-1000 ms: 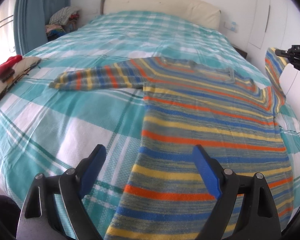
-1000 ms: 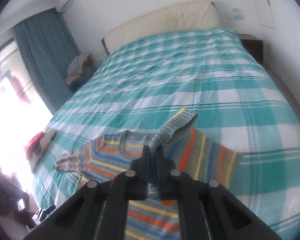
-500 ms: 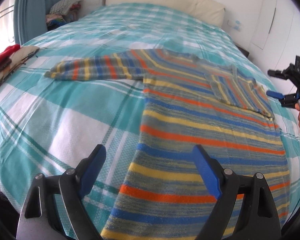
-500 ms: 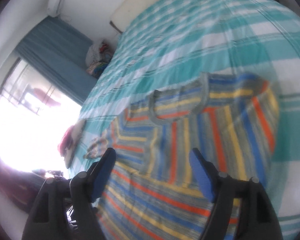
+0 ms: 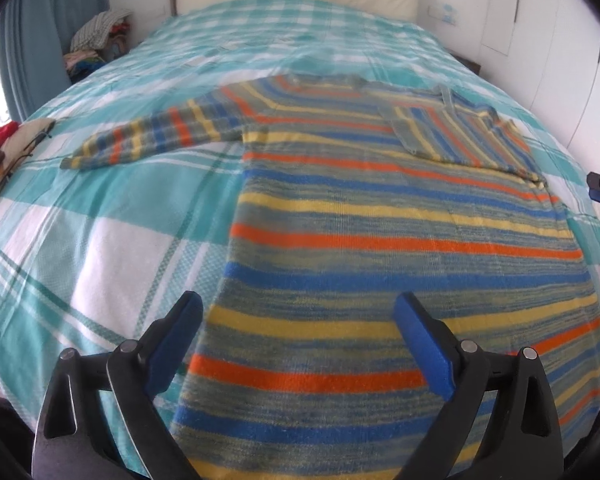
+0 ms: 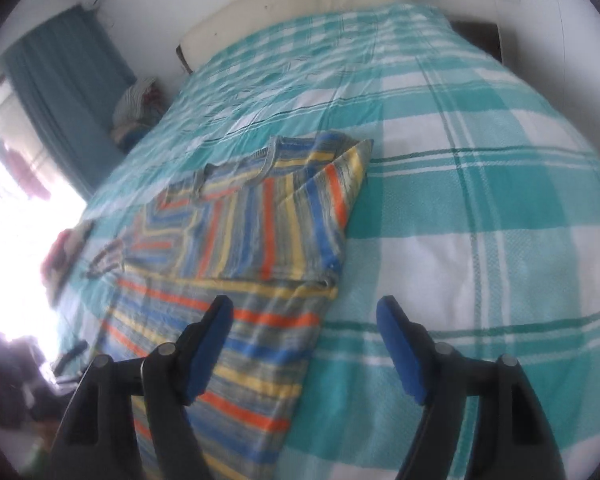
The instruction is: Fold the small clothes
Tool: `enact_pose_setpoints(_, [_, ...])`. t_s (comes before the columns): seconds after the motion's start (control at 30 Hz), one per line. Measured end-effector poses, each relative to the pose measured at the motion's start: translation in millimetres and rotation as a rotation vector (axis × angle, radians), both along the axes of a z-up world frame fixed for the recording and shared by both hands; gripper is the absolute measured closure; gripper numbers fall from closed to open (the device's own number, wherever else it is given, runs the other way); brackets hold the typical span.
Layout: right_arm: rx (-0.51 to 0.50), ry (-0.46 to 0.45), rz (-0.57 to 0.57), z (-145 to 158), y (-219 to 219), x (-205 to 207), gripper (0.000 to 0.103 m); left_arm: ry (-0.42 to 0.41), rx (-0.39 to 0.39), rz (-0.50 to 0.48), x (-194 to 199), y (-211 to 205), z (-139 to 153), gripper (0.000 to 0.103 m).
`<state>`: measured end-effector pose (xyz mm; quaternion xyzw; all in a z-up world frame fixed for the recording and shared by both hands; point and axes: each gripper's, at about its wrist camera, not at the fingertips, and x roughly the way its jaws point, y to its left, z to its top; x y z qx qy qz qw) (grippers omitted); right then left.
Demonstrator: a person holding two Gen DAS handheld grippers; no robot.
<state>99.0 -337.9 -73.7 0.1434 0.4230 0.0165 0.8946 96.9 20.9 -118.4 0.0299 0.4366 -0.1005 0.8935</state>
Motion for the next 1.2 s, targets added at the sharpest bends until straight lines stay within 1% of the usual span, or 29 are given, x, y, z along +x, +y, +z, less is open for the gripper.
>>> enact_pose_setpoints(0.07, [-0.141, -0.016, -0.043, -10.3, 9.5, -16.6, 0.025, 0.028, 0.010, -0.003, 1.1, -1.2, -8.6, 0.004])
enact_pose_setpoints(0.1, [-0.178, -0.016, -0.074, -18.2, 8.8, -23.2, 0.025, 0.029, 0.003, 0.000, 1.2, 0.0, -10.1, 0.003])
enact_pose_setpoints(0.17, [-0.211, -0.015, -0.137, -33.8, -1.7, -35.8, 0.025, 0.038, -0.018, 0.007, 2.0, 3.6, -11.6, 0.002])
enact_pose_setpoints(0.2, [-0.204, -0.007, -0.172, -42.6, -7.3, -39.1, 0.024, 0.045, -0.029, 0.011, 2.9, 5.4, -12.9, 0.001])
enact_pose_setpoints(0.23, [-0.166, 0.004, -0.202, -52.8, -14.7, -41.8, 0.024, 0.051, -0.040, 0.013, 4.0, 6.8, -14.5, 0.000])
enact_pose_setpoints(0.27, [-0.112, -0.005, -0.222, -60.0, -24.2, -45.5, 0.024, 0.058, -0.047, 0.013, 4.6, 7.6, -16.3, 0.000])
enact_pose_setpoints(0.33, [-0.036, -0.046, -0.239, -61.9, -35.3, -49.9, 0.023, 0.060, -0.041, 0.010, 5.0, 6.0, -17.5, 0.000])
enact_pose_setpoints(0.4, [0.006, -0.057, -0.240, -62.6, -42.7, -51.5, 0.021, 0.058, -0.036, 0.012, 4.3, 5.1, -17.0, 0.000])
enact_pose_setpoints(0.47, [0.003, -0.065, -0.235, -63.7, -41.4, -51.7, 0.019, 0.060, -0.036, 0.012, 4.1, 5.1, -16.9, 0.000])
enact_pose_setpoints(0.63, [-0.059, -0.052, -0.218, -64.6, -30.0, -48.4, 0.014, 0.081, -0.038, -0.011, 6.0, 5.8, -16.2, 0.000])
enact_pose_setpoints(0.73, [-0.080, -0.044, -0.209, -65.2, -26.2, -46.9, 0.011, 0.075, -0.042, -0.029, 5.1, 6.5, -16.4, 0.000])
enact_pose_setpoints(0.83, [-0.084, -0.043, -0.204, -66.0, -25.6, -46.6, 0.010, 0.051, -0.041, -0.035, 0.7, 6.4, -17.8, 0.000])
enact_pose_setpoints(1.07, [-0.086, -0.043, -0.203, -66.5, -25.2, -46.7, 0.009, 0.025, 0.052, -0.057, -7.1, -2.8, -19.1, 0.000])
enact_pose_setpoints(1.13, [-0.091, -0.041, -0.203, -66.5, -24.9, -46.2, 0.009, 0.039, 0.030, -0.059, -6.1, 1.2, -17.1, 0.000])
enact_pose_setpoints(1.2, [-0.095, -0.040, -0.202, -66.2, -24.1, -46.4, 0.009, 0.070, -0.018, -0.059, -6.1, 9.6, -11.5, 0.001])
